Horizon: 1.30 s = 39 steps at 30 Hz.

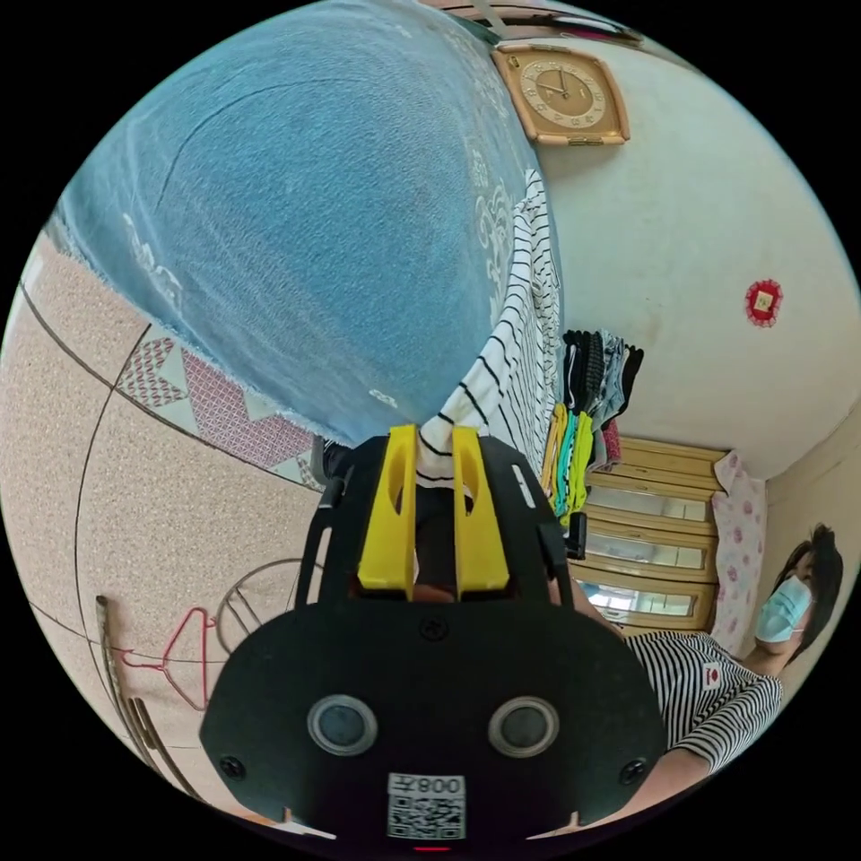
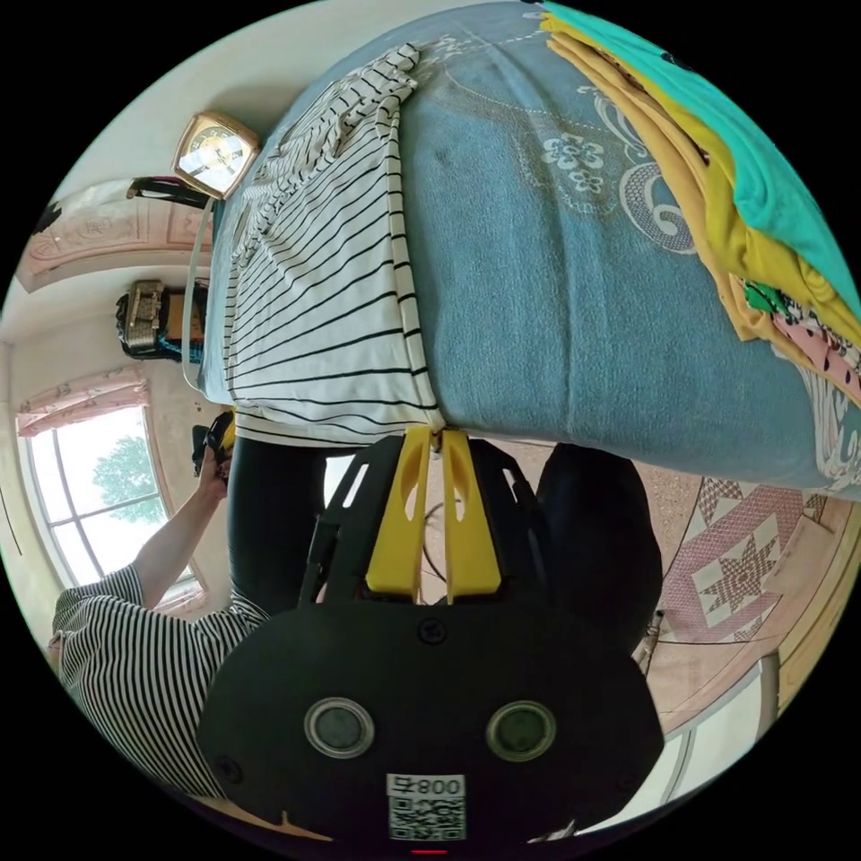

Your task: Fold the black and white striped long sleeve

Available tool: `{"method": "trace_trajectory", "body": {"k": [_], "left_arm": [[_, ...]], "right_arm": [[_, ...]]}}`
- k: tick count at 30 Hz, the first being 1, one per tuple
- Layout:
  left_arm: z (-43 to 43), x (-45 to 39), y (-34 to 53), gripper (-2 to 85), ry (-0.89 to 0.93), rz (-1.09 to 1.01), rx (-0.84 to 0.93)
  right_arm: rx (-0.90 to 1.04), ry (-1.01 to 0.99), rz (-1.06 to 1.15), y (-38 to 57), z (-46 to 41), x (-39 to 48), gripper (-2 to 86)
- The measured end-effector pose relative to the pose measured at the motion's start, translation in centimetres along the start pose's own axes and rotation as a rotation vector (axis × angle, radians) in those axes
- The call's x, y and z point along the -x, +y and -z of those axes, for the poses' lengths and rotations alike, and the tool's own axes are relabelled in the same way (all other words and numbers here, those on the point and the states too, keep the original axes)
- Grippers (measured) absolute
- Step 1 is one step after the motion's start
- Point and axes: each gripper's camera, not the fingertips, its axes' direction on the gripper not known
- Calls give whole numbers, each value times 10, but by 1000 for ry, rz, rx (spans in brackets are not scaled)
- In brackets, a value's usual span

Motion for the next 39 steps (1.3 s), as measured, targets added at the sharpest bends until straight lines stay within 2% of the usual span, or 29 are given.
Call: {"method": "trace_trajectory", "body": {"k": [6, 16, 23, 39], "left_arm": [[22, -7, 33, 32, 104, -22, -64], [64, -76, 68, 25, 204, -242, -107], [82, -125, 88, 25, 271, -363, -137], [99, -151, 144, 25, 334, -380, -157]], "right_arm": [[8, -32, 60, 16, 16, -6, 12], [-177, -260, 185, 60, 107, -22, 7], [-271, -338, 258, 83, 156, -31, 6], [-309, -357, 332, 149, 201, -71, 5]]}}
